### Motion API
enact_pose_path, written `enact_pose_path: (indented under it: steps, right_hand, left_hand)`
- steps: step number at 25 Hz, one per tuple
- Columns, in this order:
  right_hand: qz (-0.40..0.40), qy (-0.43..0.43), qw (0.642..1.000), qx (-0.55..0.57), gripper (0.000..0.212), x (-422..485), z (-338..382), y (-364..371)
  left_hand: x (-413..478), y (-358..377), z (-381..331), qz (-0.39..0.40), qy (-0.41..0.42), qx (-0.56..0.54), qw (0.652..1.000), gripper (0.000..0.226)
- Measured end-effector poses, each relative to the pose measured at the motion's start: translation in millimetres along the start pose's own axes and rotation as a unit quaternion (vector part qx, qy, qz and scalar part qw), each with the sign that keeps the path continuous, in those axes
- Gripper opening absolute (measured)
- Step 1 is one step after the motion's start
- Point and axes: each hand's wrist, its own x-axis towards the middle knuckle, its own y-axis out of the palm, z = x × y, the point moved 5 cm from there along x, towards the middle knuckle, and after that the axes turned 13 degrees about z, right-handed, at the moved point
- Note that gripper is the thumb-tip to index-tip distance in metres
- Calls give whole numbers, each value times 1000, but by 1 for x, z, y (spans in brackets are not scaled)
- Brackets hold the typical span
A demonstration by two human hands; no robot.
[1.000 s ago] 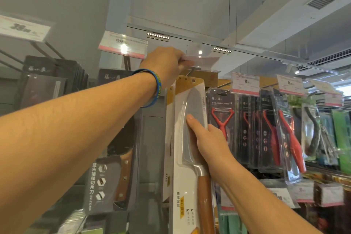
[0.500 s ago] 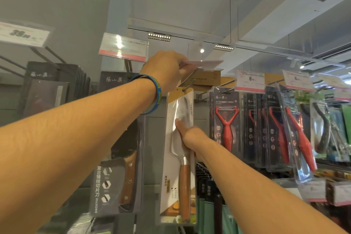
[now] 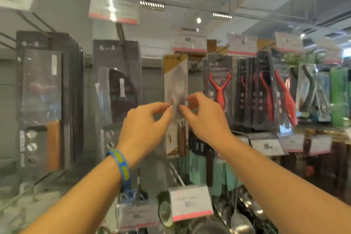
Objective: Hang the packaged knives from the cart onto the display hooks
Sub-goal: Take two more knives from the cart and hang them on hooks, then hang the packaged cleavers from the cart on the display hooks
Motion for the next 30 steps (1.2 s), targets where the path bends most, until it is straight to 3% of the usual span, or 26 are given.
enact_pose_path:
  steps: [3, 6, 9, 12, 16, 23, 26, 30]
  right_hand:
    - [32, -44, 992, 116, 18, -99, -12, -9]
    - [73, 46, 978, 191, 14, -225, -57, -2]
    - [39, 221, 942, 249, 5, -351, -113, 0]
    - [1, 384, 896, 223, 11, -498, -154, -21]
    - [-75, 560, 803, 188, 17, -692, -156, -72]
    - [-153, 717, 656, 181, 14, -926, -66, -156]
    - [-236, 749, 593, 179, 14, -995, -14, -178]
    - [-360, 762, 515, 158, 17, -1059, 45, -188]
  left_hand:
    - [-71, 29, 6, -21, -26, -189, 981, 15]
    - [-160, 69, 5, 13, -35, -272, 962, 17]
    - [-242, 152, 2, 136, -144, -328, 924, 16]
    - [-327, 249, -12, 297, -247, -340, 858, 18]
    - [-437, 338, -60, 482, -275, -308, 772, 17]
    - [-603, 402, -159, 666, -245, -262, 654, 19]
    - [-644, 412, -197, 724, -221, -226, 614, 19]
    - [-675, 443, -276, 795, -115, -176, 568, 20]
